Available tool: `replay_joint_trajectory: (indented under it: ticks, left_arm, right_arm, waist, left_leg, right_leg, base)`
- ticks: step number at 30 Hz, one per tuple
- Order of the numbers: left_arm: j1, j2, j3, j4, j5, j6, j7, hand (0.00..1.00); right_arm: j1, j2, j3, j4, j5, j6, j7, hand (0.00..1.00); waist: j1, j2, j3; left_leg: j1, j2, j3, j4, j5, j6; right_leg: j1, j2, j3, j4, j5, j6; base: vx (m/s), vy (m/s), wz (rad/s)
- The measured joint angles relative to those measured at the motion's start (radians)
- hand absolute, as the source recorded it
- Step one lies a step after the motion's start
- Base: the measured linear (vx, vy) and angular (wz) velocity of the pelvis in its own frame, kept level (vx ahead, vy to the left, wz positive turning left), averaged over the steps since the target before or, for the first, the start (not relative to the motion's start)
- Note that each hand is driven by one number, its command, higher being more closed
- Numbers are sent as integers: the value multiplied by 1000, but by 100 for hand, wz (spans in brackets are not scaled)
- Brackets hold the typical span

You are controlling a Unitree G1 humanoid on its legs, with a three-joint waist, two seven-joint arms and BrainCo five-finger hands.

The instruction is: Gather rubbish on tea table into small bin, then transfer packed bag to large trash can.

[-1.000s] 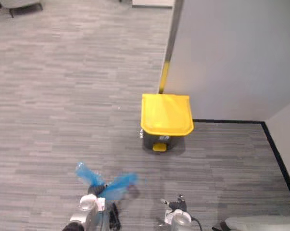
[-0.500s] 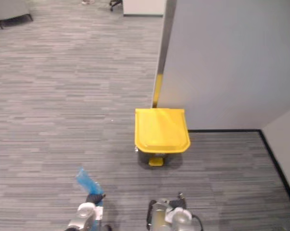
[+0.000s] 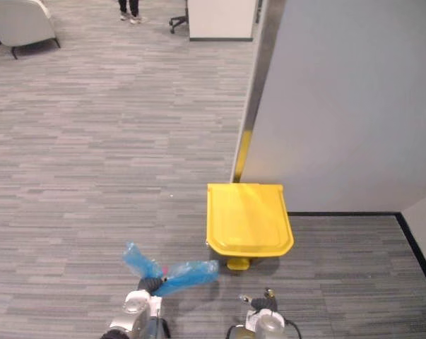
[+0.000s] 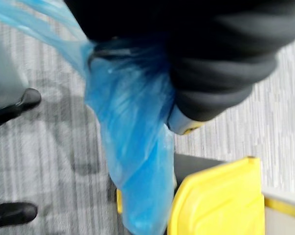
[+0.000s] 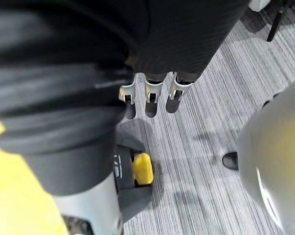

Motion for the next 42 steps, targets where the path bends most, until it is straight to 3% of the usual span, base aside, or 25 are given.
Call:
replay_joint_trajectory:
  ticks: [4,10,16,19,21,22,25,28,29,31,32,33,35,38,42]
  left_arm:
    - [15,15,-3,17,1,1,1,100]
    - [40,40,-3,42,1,2,1,100]
    - [66,33,2,55,-2,3,2,100]
    - [69,28,5,56,-3,4,2,100]
    - [70,25,11,54,-3,4,2,100]
    - [66,24,34,55,-12,4,2,100]
    - [46,29,45,58,-23,4,3,100]
    - [8,28,35,59,-21,5,2,100]
    - [-6,24,35,60,-19,5,2,100]
    - [-19,8,38,61,-19,5,2,100]
    - [-28,-12,38,60,-18,2,0,100]
    - [-29,-13,41,59,-18,-1,1,100]
    - [-22,-11,47,60,-14,2,1,100]
    - [-30,-4,49,59,-2,3,1,100]
    - [-50,-29,75,57,7,2,-1,100]
  right_arm:
    - [1,1,-20,2,-1,0,0,0]
    - [-14,-18,-27,42,-2,-1,0,0]
    - [-13,-40,-15,56,-10,4,0,0]
    - [-12,-55,-8,32,-12,4,1,0]
    - [-11,-61,-14,9,-26,4,2,0]
    - [-11,-56,-12,-4,-29,4,2,0]
    - [-26,-55,-12,-9,-30,1,2,0]
    - [-55,-45,-31,-35,-30,3,2,0]
    - [-56,-41,-31,-51,-30,3,2,0]
    - [-54,-50,-40,-43,-29,8,3,0]
    - [-72,-67,-52,-43,-39,12,1,0]
    - [-74,-67,-66,-53,-40,15,2,0]
    - [-72,-65,-93,-73,-39,20,6,0]
    - [-72,-62,-107,-75,-43,32,14,0]
    - [-65,-57,-89,-74,-72,41,22,0]
  waist:
    - [-4,3,-2]
    - [-3,6,-3]
    - [1,11,-2]
    - [-1,18,24]
    - [-4,1,50]
    - [-4,-11,57]
    - [-4,-12,69]
    - [-4,-9,129]
    - [-5,-16,138]
    - [-5,-13,147]
    - [2,37,156]
    - [2,47,150]
    - [6,60,148]
    - [10,67,143]
    - [4,69,125]
  left_leg:
    - [61,-42,47,-91,28,9]
    - [116,-45,72,-212,84,-2]
    - [125,-48,95,-230,81,2]
    - [126,-40,89,-162,20,29]
    - [143,-57,64,-71,-56,36]
    - [165,-57,60,-32,-92,50]
    - [159,-23,53,40,-137,55]
    - [155,10,28,144,-202,34]
    - [140,17,2,224,-257,13]
    - [158,31,-48,303,-332,-18]
    - [163,66,-75,311,-357,-10]
    - [167,69,-100,289,-360,-5]
    - [186,80,-127,266,-361,-7]
    - [194,112,-192,262,-326,11]
    - [232,119,-174,139,-245,10]
  right_leg:
    - [26,-15,45,-60,33,13]
    - [22,10,87,-106,70,-3]
    - [-35,13,121,-33,82,-6]
    - [-135,-5,121,213,73,7]
    - [-255,-70,103,528,103,1]
    - [-303,-92,79,626,66,-10]
    - [-394,-77,-19,505,40,-15]
    - [-425,-46,-50,237,111,21]
    - [-418,-53,-51,173,116,33]
    - [-378,-62,-57,212,86,-8]
    - [-382,-45,-83,271,33,-6]
    - [-406,-40,-84,328,7,-27]
    - [-425,-24,-91,395,-55,-32]
    - [-424,2,-138,445,-130,-51]
    - [-392,20,-163,379,-127,-41]
  base:
    - [58,104,-31]
    - [15,-14,-22]
    - [-36,21,-19]
    - [-95,48,-10]
    - [-83,32,13]
    - [-14,37,10]
    - [84,-24,3]
    - [161,-114,18]
    - [247,-257,54]
    - [357,-298,50]
    - [341,-223,40]
    - [327,-204,29]
    - [297,-191,15]
    - [242,-214,1]
    - [85,-165,10]
